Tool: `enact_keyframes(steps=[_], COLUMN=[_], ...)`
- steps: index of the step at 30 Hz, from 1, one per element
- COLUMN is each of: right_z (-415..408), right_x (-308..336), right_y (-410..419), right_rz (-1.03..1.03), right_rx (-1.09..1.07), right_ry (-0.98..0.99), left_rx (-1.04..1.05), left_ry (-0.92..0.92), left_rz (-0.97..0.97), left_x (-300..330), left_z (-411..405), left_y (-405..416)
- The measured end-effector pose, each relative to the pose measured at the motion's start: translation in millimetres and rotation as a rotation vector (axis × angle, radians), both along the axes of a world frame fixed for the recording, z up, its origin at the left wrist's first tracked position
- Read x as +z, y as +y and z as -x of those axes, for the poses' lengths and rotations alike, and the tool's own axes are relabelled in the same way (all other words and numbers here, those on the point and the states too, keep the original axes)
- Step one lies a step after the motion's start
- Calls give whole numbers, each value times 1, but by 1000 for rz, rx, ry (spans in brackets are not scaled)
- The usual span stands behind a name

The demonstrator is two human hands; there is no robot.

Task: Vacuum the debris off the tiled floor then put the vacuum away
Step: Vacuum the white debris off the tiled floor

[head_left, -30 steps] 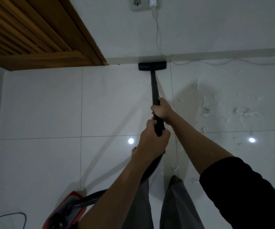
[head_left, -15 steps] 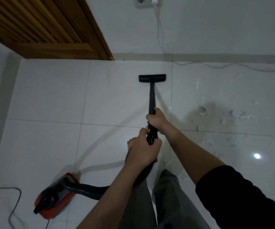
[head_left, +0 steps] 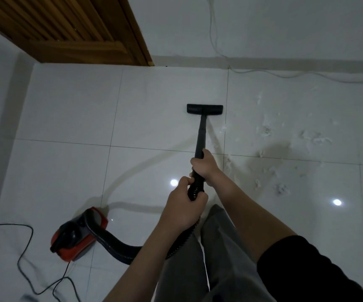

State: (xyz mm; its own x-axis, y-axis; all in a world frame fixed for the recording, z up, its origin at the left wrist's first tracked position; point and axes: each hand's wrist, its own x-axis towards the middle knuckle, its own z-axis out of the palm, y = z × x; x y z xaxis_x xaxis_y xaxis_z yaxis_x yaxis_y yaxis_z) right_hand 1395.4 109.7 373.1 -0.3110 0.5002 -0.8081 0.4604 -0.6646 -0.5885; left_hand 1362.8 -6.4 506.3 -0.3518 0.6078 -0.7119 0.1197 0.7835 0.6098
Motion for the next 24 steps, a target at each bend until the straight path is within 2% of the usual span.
enact_keyframes(steps=[9,24], right_z=[-3,-17], right_x=[12,5], right_y=[-46,-124], right_rz=[-30,-51], right_rx=[-87,-10], right_ry=[26,-70], left_rx=[-63,-36], left_ry=[10,-47], left_rz=[-61,-54], left_x=[6,-5], left_z=[1,-8], left_y=[-49,-125])
